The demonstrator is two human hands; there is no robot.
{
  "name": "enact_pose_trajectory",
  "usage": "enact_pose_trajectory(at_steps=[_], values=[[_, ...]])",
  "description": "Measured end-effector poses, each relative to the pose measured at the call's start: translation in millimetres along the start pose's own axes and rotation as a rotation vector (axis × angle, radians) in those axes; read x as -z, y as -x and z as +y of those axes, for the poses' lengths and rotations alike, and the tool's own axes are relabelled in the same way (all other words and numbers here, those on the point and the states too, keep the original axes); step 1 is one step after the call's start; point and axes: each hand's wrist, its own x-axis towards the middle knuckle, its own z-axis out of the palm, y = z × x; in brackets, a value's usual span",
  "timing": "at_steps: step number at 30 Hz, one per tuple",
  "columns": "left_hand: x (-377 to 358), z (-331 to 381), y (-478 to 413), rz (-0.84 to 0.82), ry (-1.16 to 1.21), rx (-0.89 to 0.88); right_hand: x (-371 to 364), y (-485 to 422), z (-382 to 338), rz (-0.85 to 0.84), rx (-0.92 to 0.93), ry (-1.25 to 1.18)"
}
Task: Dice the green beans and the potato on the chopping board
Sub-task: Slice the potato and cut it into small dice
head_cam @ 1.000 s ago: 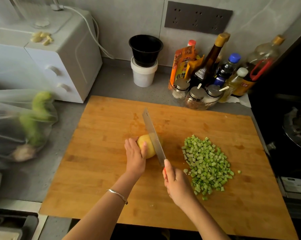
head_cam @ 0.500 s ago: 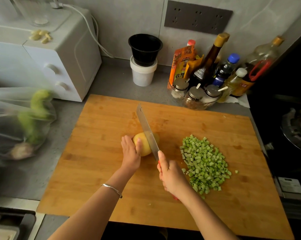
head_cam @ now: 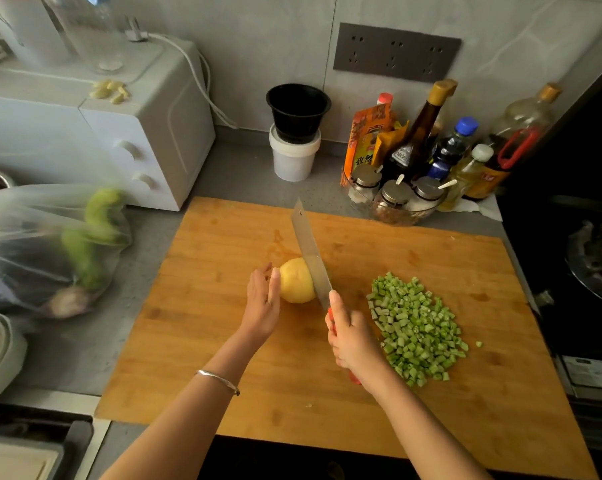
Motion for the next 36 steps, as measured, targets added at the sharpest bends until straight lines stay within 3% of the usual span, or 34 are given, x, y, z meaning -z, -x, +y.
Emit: enact_pose_trajectory(at_steps=[5,10,20,29,36], values=[[9.1,6.3,2.1,0.118,0.020,-0.028,9.1,-4.9,-26.3,0.063,0.160,0.003],[1.6,-1.8,10.2,0.130,0.033,0.048,-4.3,-14.5,7.4,0.044,-0.017,0.095],[-20.9,3.3,-0.7,-0.035,-0.199,-0.100,-7.6,-18.5,11.5,0.018,-0.032,0.102],[-33.8,-8.8,-15.0,0.122,-0.287,-0.182,-9.1,-17.7,1.8,0.014,-0.008,0.189],[-35.4,-10.5,-28.0,0.142,-0.283,-0.149,4.5,-39.5,-24.4,-0.073,-0.195,0.144]])
